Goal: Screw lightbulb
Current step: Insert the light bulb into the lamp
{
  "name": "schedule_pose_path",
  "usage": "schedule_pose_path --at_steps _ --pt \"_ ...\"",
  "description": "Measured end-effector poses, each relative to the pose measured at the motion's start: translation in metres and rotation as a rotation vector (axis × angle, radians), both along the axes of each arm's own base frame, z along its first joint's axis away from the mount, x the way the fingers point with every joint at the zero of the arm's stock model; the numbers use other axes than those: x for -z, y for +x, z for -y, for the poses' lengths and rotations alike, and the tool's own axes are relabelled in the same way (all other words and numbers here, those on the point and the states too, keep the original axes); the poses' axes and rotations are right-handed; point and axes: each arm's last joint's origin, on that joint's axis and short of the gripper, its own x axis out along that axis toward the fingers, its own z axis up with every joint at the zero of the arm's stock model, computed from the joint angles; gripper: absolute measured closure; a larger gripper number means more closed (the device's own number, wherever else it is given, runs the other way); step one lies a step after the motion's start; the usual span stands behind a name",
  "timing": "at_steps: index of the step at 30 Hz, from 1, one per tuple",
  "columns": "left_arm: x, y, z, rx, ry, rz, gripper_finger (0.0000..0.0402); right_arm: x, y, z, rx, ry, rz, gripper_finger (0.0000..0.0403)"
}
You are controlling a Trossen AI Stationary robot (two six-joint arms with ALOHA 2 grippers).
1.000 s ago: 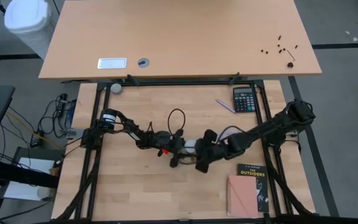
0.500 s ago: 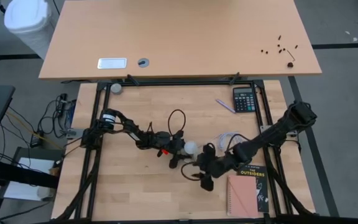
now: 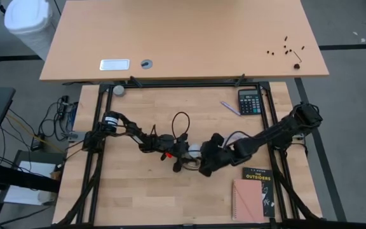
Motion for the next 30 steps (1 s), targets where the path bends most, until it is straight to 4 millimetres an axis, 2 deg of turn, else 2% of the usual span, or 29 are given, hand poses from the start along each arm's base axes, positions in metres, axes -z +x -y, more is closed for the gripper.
schedule_pose_path --at_steps 5,9,12,15,19,23,30 --pt "0.0 0.0 0.0 0.005 0.008 0.002 0.0204 -0.004 0.007 -0.003 -0.101 0.062 0.041 0.0165" --pt "0.0 -0.001 0.002 0.033 0.011 0.001 0.0204 -0.005 0.003 -0.019 -0.142 0.112 0.067 0.0165" --pt "0.0 0.0 0.001 0.015 -0.006 0.003 0.0204 -0.009 -0.001 -0.036 -0.2 0.22 0.076 0.0165" --pt "0.0 0.0 0.001 0.008 -0.005 0.004 0.0204 -0.006 -0.007 -0.039 -0.199 0.236 0.028 0.0165" --pt "-0.001 0.0 0.001 0.014 -0.001 0.009 0.0204 -0.009 -0.01 -0.034 -0.205 0.179 -0.042 0.0165" --pt "-0.001 0.0 0.001 0.028 0.012 0.013 0.0204 -0.018 -0.011 -0.017 -0.24 0.017 -0.204 0.0165" --pt "-0.001 0.0 0.002 0.077 0.011 0.018 0.0204 -0.04 0.003 0.002 -0.52 -0.253 -0.304 0.0164"
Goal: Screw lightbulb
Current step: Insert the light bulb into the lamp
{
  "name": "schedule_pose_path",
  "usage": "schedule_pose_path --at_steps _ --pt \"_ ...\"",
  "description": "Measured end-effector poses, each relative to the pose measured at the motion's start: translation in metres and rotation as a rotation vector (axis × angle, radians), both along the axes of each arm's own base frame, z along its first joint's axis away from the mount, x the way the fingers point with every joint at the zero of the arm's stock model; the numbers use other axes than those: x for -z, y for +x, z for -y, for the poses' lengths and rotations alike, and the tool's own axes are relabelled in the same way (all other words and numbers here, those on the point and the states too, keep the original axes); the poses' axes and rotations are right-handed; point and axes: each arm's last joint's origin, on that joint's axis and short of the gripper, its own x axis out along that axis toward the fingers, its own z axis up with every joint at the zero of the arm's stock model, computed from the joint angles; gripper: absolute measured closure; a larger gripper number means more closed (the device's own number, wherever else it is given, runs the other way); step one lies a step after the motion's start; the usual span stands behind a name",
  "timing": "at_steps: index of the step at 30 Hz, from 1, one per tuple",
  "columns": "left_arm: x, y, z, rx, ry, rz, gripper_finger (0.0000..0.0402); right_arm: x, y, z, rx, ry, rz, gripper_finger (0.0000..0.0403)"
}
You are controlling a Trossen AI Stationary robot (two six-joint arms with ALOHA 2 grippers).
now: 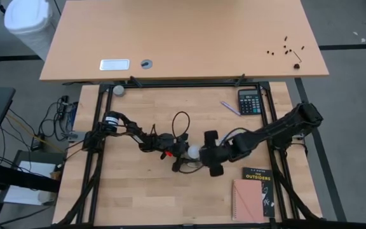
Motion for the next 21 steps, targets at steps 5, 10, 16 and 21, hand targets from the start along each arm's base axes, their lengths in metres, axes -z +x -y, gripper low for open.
schedule_pose_path --at_steps 5,10,16,21 --pt "0.0 0.0 0.0 0.008 -0.002 0.002 0.0204 -0.006 0.008 0.015 -0.133 -0.108 -0.028 0.0147" --pt "0.0 0.0 0.001 0.011 -0.004 0.002 0.0204 -0.005 0.013 0.034 -0.203 -0.029 -0.06 0.0112" --pt "0.0 0.0 0.001 0.012 -0.01 0.001 0.0204 -0.013 0.02 0.057 -0.112 0.101 -0.082 0.0066" --pt "0.0 0.0 0.001 0.011 -0.014 0.001 0.0204 -0.027 0.033 0.058 -0.154 0.058 -0.14 0.0053"
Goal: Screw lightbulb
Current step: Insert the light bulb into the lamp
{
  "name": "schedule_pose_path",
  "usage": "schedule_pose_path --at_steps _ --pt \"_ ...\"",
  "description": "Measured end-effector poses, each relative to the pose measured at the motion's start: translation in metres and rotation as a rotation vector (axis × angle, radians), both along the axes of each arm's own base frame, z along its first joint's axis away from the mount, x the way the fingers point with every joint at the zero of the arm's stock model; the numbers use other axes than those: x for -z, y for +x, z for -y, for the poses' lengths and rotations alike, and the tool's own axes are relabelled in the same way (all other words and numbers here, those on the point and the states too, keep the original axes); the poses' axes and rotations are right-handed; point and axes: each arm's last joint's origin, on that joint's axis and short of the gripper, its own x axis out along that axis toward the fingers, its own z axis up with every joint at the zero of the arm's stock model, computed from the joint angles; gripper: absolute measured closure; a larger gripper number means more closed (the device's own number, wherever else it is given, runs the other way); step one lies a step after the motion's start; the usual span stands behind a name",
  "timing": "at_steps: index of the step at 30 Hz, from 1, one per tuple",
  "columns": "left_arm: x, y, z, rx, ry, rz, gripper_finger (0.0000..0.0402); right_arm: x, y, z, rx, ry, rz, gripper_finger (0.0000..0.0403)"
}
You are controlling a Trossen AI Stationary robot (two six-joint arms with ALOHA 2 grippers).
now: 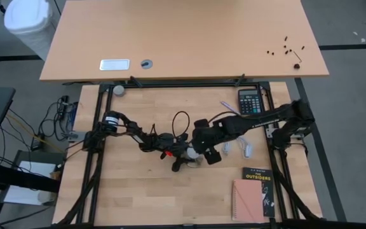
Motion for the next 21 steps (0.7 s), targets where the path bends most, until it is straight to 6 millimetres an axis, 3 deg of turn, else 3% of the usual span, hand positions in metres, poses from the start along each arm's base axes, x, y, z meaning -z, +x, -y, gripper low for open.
schedule_pose_path --at_steps 6,14,21 --pt "0.0 0.0 0.0 -0.005 -0.014 -0.004 0.0204 -0.001 0.016 -0.002 -0.016 -0.007 -0.165 0.0052" --pt "0.0 0.0 0.0 -0.005 -0.018 -0.002 0.0204 -0.003 0.041 -0.011 -0.075 -0.025 -0.191 0.0007" --pt "0.0 0.0 0.0 -0.004 -0.017 -0.005 0.0204 0.005 0.049 -0.021 -0.092 0.022 -0.245 0.0005"
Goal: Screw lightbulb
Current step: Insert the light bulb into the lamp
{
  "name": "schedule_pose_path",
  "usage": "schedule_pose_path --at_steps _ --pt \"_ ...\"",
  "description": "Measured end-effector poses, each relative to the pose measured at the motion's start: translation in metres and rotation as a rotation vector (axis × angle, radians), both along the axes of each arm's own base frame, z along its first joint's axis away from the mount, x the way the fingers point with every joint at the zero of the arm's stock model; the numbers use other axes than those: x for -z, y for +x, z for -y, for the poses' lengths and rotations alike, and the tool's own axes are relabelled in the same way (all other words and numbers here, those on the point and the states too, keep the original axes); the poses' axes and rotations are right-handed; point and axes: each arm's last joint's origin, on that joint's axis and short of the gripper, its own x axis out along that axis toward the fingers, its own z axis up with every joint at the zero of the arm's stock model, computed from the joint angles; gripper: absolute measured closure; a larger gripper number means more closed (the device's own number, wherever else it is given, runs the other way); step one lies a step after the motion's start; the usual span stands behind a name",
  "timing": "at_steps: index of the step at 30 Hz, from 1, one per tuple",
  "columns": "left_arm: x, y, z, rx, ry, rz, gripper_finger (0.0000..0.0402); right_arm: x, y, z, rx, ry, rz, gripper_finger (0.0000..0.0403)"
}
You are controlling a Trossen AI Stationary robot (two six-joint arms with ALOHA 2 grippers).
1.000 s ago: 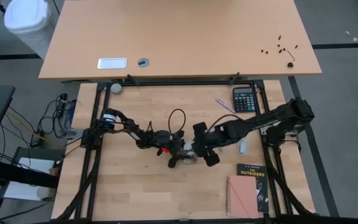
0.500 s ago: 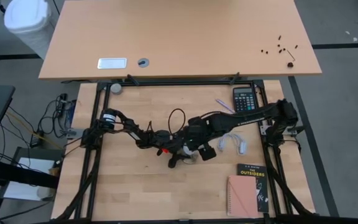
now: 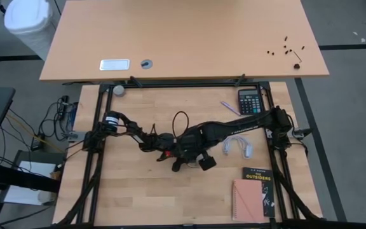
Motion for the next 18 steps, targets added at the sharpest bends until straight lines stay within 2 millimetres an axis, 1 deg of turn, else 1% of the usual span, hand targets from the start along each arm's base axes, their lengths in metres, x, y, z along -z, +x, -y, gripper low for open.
schedule_pose_path --at_steps 2,6,14,18 --pt "0.0 0.0 0.0 0.0 0.0 0.0 0.0204 0.004 0.001 0.0 0.001 -0.002 -0.012 0.0004" --pt "0.0 0.0 0.0 0.001 -0.001 0.0 0.0204 0.006 0.006 -0.001 0.004 0.004 0.019 0.0005" --pt "0.0 0.0 0.0 0.002 -0.001 0.002 0.0204 0.007 0.012 0.001 0.008 0.012 0.073 0.0007" --pt "0.0 0.0 0.0 0.002 -0.001 0.002 0.0204 0.015 0.011 0.001 0.01 0.015 0.068 0.0006"
